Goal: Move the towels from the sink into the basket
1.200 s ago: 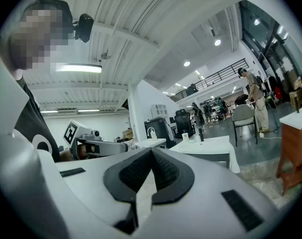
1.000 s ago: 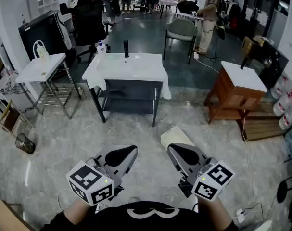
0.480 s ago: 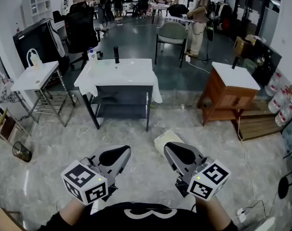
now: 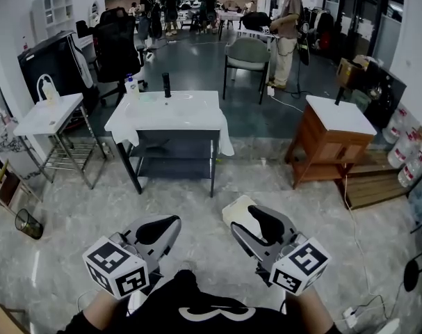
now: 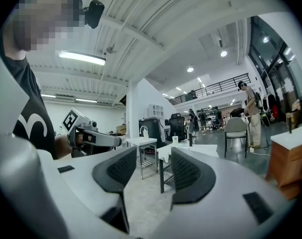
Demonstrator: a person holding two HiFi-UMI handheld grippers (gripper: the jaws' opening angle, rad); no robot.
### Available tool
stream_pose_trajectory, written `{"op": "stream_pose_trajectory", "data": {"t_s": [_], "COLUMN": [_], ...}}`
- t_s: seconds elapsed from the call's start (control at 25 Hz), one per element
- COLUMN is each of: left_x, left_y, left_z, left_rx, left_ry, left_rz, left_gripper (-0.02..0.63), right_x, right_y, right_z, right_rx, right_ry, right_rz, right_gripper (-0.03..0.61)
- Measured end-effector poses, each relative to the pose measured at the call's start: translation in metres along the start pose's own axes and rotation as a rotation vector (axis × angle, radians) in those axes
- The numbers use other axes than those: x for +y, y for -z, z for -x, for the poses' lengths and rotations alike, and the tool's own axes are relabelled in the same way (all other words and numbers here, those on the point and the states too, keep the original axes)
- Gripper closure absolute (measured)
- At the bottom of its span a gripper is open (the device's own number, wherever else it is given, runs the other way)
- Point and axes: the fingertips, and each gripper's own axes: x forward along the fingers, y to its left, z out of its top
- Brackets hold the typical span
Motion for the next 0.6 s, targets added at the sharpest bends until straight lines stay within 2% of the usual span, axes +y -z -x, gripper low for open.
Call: {"op": "stream_pose_trajectory", "data": {"t_s": [0.08,0.24,0.44,0.6], "left_x": [0.012,0.048,0.108,0.182], "left_y": [0.006,0.003,-0.011,-0.018], "left_z": [-0.006,-0.027,-0.069,-0.118], "left_rx": [0.01,0.014,-0.003,0.018], "left_ry": [0.005,0.002,0.017,0.029], "left_rz": [0.001,-0.001,0.026,0.066], "left_gripper": [0.607,0.607,0.607,0.607], "right_x": [-0.01,-0.035,-0.087,-0.137], "right_y": [0.008,0.017,0.02,0.023], "right_z": [-0.009,-0.034,-0.085,-0.148], "right_rx": [0.006,0.027,0.052,0.074], "right_ry": [0.012,0.024,0.058,0.08], "right_rz": [-0.001,0.003,-0.007,-0.028], "right_gripper": [0.349,0.321,0.313,0.312]}}
